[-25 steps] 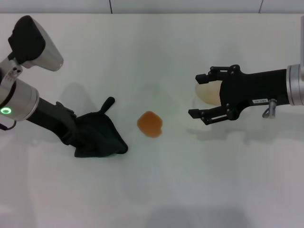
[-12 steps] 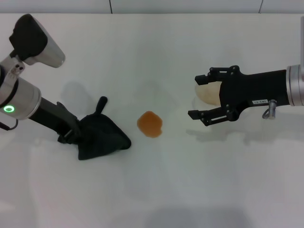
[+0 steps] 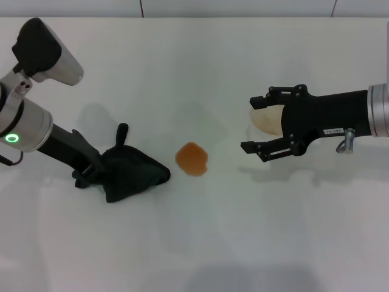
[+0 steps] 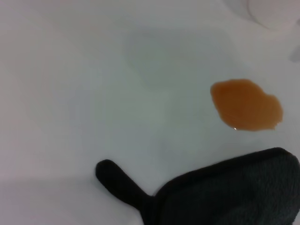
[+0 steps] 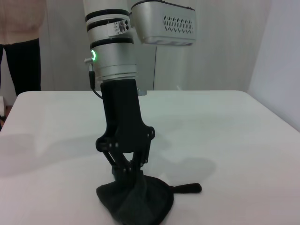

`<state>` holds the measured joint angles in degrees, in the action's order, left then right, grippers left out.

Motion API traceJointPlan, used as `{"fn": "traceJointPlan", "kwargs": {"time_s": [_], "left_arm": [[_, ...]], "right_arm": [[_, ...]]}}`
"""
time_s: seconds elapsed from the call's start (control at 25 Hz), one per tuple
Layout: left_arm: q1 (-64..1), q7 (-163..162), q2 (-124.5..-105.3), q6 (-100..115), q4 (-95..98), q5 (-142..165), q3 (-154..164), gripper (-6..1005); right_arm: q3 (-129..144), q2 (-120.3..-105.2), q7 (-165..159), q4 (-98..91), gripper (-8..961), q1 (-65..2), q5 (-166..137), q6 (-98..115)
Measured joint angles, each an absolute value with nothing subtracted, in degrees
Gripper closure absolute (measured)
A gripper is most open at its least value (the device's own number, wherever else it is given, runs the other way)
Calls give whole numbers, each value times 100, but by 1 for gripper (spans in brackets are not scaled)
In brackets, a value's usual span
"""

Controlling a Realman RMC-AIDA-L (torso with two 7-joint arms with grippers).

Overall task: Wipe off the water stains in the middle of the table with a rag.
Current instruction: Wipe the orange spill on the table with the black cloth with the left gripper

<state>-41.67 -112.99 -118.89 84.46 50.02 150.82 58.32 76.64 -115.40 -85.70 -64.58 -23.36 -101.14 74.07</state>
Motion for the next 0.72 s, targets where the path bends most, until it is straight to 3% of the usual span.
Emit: {"fn": "traceJointPlan", "kwargs": {"time_s": [0.72], "left_arm": [[-4107,-11473,-11940,7320,5170,14285,5769,914]], "right_arm": [[7664,-11540,-8569,-6450,85,-2320,-10098,7380]]}}
